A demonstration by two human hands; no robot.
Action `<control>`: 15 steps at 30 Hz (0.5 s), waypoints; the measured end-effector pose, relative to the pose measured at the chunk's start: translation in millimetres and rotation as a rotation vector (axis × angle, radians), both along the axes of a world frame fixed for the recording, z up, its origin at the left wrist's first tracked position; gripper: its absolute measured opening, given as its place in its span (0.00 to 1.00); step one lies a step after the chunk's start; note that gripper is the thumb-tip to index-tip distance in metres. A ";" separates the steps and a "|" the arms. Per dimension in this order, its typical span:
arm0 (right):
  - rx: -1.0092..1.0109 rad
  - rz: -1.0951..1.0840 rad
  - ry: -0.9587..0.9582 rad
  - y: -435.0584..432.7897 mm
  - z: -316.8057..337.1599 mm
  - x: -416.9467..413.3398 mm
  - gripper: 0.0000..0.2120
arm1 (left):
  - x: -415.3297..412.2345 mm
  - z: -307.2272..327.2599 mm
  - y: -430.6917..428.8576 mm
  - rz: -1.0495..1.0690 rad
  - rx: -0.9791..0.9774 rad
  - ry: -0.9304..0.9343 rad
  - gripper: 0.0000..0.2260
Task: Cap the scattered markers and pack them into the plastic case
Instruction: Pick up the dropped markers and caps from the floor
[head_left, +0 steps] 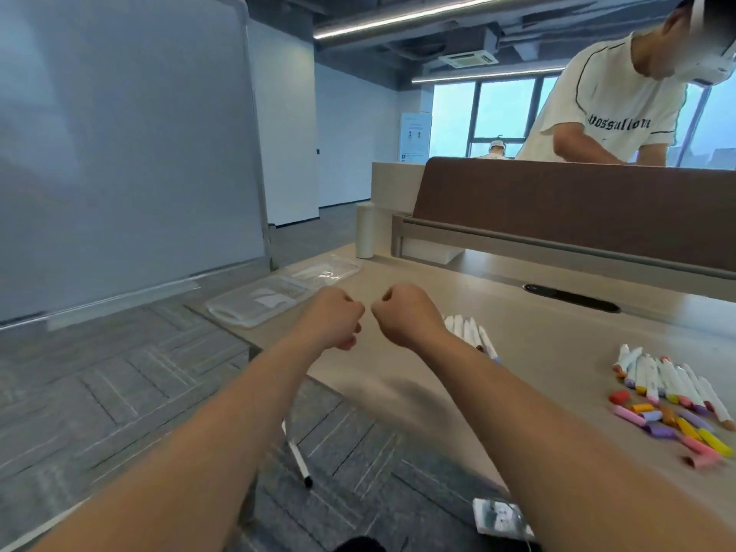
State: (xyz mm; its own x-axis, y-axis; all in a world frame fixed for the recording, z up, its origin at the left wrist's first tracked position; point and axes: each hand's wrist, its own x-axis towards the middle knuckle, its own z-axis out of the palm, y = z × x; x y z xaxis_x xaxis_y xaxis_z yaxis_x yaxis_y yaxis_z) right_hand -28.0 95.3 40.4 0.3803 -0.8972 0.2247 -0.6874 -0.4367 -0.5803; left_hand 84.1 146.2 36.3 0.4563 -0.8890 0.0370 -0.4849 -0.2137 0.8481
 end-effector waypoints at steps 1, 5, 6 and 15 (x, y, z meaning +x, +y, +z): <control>-0.007 0.042 -0.007 12.0 -3.2 12.6 0.14 | 11.1 -1.0 15.2 0.023 -0.012 -0.005 0.09; 0.036 0.172 -0.046 60.8 -25.9 66.5 0.15 | 61.9 -17.8 75.8 0.146 -0.055 0.005 0.08; 0.054 0.204 -0.051 72.6 -34.4 80.6 0.15 | 74.4 -25.7 91.4 0.185 -0.072 0.014 0.08; 0.287 0.415 0.032 162.1 -185.6 204.0 0.12 | 176.2 -186.9 226.0 0.436 0.147 0.107 0.09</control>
